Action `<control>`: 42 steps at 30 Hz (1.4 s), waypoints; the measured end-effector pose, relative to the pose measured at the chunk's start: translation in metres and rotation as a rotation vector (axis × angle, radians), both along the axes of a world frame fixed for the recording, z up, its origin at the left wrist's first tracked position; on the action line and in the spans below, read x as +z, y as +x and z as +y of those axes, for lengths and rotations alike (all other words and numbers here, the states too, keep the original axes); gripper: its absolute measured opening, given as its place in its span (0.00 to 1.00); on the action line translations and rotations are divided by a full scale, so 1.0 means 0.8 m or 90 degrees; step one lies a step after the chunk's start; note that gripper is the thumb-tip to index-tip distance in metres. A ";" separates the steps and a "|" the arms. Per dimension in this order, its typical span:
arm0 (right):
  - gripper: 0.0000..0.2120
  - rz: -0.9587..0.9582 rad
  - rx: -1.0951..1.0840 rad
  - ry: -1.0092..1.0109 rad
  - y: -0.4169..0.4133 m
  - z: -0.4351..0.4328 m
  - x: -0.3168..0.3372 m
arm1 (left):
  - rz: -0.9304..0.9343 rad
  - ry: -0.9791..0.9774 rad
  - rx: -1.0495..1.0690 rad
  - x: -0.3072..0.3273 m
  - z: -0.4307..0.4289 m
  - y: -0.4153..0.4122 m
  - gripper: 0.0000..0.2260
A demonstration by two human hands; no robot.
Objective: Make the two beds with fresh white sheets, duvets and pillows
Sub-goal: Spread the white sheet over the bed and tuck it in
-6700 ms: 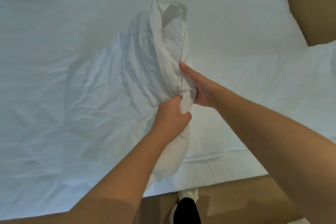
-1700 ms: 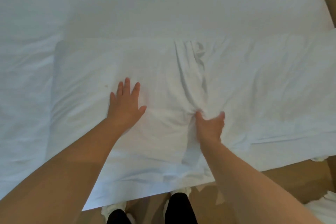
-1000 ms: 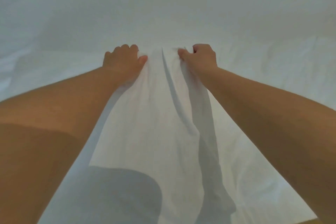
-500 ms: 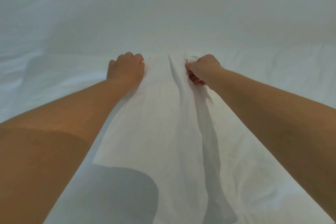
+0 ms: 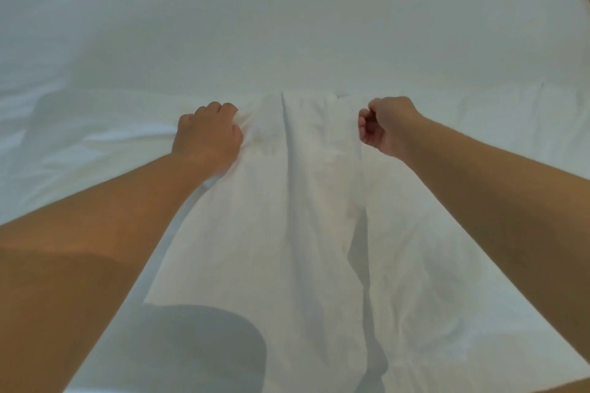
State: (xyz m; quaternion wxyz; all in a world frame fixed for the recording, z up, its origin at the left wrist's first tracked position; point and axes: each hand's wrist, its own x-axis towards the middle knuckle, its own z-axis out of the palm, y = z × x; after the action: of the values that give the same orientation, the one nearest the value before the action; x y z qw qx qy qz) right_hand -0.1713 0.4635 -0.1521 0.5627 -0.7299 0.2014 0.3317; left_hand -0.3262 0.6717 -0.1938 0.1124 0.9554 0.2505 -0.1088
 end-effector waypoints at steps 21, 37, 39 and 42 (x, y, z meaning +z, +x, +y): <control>0.21 -0.068 0.212 -0.134 -0.016 -0.019 -0.009 | 0.018 0.003 -0.039 0.007 -0.020 -0.014 0.24; 0.55 -0.014 0.140 -0.099 -0.059 0.003 -0.129 | 0.303 0.020 -0.036 -0.012 0.132 -0.023 0.44; 0.49 -0.034 0.142 -0.094 -0.064 0.016 -0.126 | 0.295 0.105 -0.052 -0.001 0.139 -0.034 0.42; 0.38 -0.107 0.177 -0.127 -0.056 0.055 -0.094 | 0.231 0.244 -0.051 0.017 0.170 -0.032 0.42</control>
State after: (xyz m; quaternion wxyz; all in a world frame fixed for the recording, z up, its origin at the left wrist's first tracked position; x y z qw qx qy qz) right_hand -0.2157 0.5072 -0.2271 0.4513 -0.8279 0.0824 0.3226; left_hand -0.3514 0.8079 -0.1802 -0.1215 0.9332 0.2449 -0.2331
